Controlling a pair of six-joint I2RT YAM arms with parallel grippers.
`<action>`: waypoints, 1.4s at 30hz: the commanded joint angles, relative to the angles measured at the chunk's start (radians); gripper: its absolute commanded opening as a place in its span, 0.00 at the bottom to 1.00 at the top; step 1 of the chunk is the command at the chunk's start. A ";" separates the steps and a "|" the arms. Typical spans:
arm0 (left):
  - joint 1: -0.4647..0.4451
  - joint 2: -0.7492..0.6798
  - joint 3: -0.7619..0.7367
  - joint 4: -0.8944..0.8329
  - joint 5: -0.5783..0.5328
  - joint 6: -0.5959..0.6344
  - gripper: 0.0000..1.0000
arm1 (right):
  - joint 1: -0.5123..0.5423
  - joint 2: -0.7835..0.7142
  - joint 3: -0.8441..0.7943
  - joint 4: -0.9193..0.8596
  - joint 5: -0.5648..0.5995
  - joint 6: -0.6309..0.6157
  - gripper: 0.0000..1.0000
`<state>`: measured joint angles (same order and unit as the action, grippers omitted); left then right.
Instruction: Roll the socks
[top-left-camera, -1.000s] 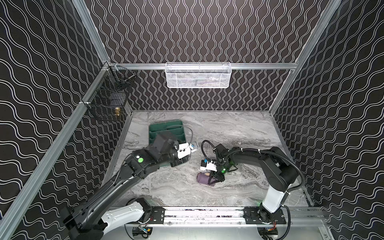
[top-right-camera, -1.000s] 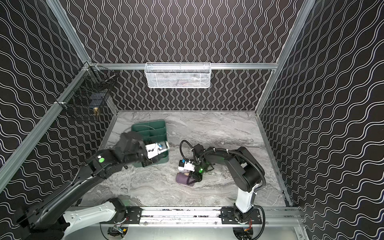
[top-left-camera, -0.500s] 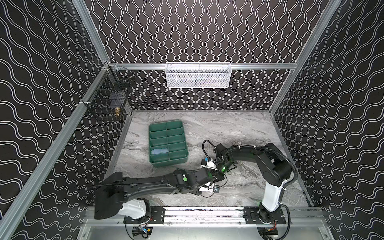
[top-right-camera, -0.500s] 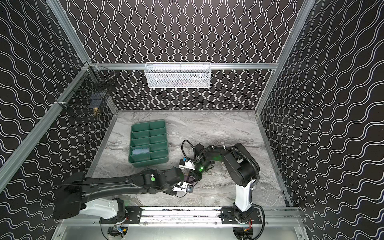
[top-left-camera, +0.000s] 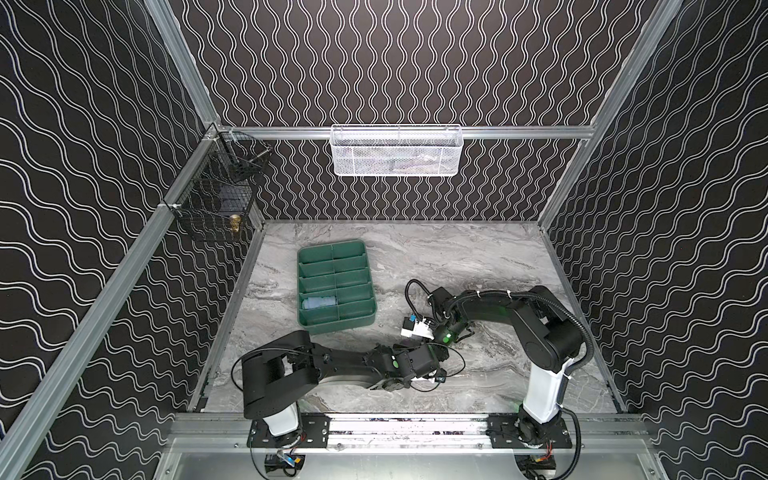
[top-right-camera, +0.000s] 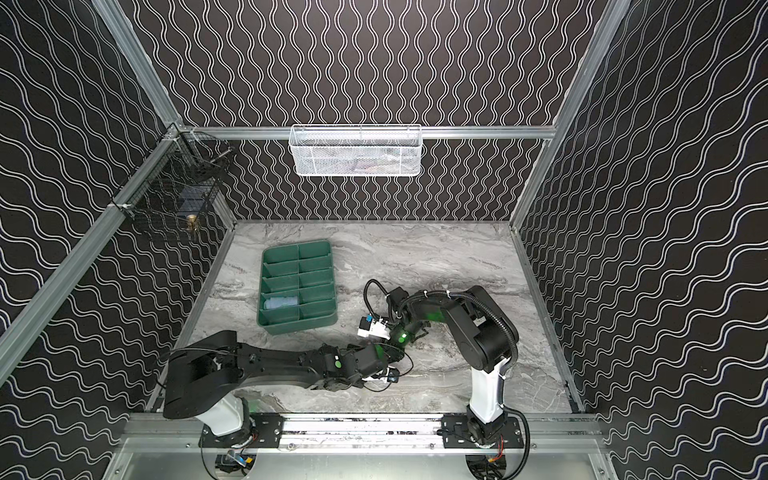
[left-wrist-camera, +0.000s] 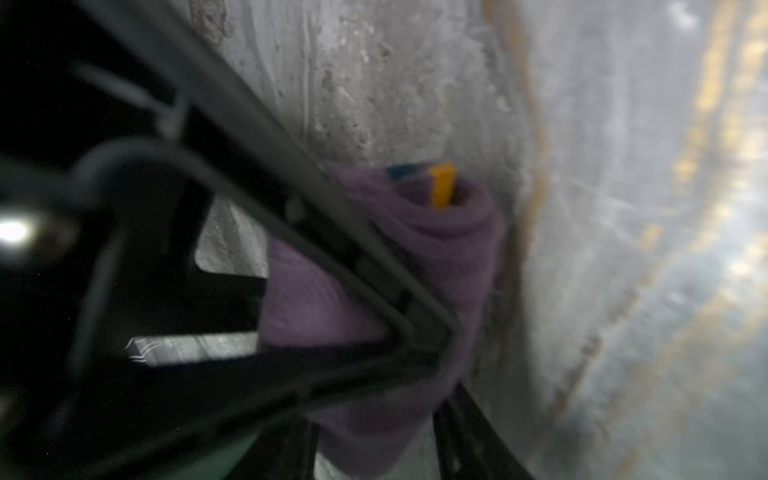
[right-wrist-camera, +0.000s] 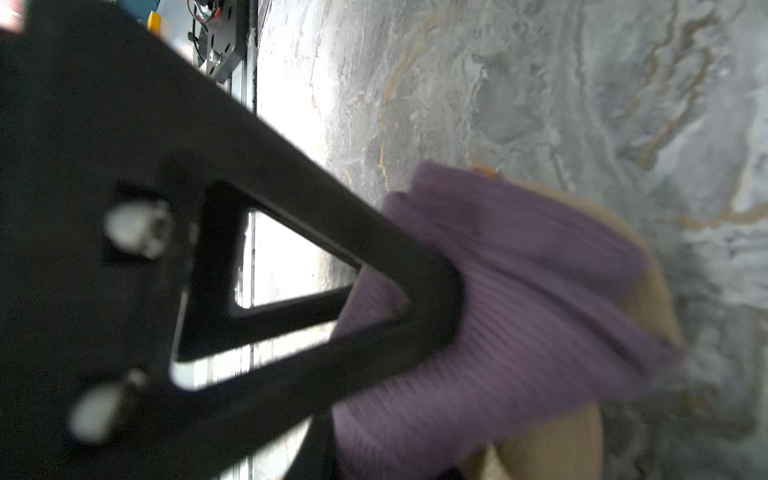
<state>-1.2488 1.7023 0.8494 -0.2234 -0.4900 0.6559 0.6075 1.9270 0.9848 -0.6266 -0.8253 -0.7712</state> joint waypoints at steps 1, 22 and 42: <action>0.005 0.036 -0.018 0.082 -0.022 -0.005 0.37 | 0.006 0.029 -0.026 0.021 0.420 -0.056 0.00; 0.104 0.085 0.065 -0.270 0.141 -0.168 0.00 | -0.037 -0.257 -0.175 0.338 0.680 0.043 0.62; 0.262 0.211 0.357 -0.672 0.489 -0.279 0.00 | -0.244 -0.986 -0.369 0.792 0.945 0.401 0.62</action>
<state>-1.0061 1.8660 1.1934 -0.6106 -0.2386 0.4225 0.3592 1.0218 0.6487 0.0624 0.0715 -0.4030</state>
